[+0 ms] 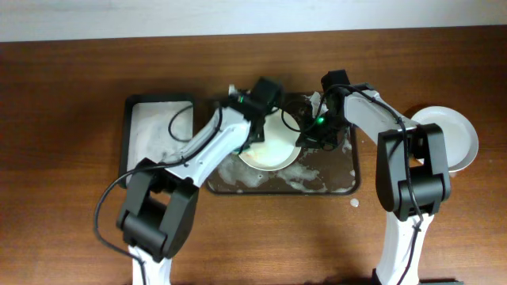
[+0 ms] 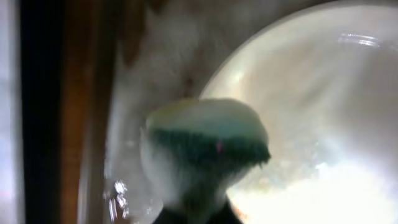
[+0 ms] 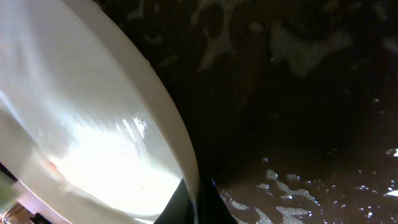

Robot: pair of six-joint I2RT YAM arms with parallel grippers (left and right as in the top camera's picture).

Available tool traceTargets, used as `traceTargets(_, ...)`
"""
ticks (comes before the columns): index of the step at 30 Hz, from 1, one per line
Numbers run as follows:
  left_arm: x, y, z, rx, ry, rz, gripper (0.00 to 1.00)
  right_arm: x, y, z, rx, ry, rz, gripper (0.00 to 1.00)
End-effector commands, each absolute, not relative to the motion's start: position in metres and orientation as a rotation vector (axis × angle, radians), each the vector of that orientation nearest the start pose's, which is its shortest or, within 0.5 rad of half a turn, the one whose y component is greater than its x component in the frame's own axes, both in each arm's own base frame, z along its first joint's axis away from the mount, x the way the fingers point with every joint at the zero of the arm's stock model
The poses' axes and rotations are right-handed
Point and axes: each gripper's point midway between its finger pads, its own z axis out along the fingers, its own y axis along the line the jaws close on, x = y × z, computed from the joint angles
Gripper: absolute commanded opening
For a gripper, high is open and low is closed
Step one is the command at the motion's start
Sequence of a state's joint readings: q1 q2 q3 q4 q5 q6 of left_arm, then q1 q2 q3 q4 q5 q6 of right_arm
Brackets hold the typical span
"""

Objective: Clean dirty plates on tray and stack at the side

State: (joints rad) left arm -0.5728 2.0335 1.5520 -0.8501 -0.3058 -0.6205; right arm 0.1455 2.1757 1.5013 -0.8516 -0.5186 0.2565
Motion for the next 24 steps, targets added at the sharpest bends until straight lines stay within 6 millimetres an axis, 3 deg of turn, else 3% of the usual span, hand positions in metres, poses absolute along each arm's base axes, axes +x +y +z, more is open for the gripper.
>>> traceTargets(1, 0.394, -0.209, 0.078, -0.080, 2.646, -0.007, 0.01, 0.377, 0.128, -0.029, 0.171, 3.180, 0.680, 0.04)
traceTargets(6, 0.388, -0.219, 0.049, -0.066, 2.611, -0.057, 0.01, 0.376, 0.128, -0.029, 0.171, 3.184, 0.678, 0.04)
traceTargets(14, 0.387, -0.220, 0.038, -0.052, 2.610, -0.059, 0.01, 0.376, 0.128, -0.029, 0.171, 3.183, 0.678, 0.04)
traceTargets(19, 0.374, -0.231, 0.004, 0.011, 2.706, -0.077, 0.01, 0.376, 0.128, -0.029, 0.171, 3.183, 0.678, 0.04)
traceTargets(24, 0.378, -0.235, 0.005, 0.023, 2.684, -0.095, 0.00, 0.377, 0.128, -0.029, 0.170, 3.181, 0.679, 0.04)
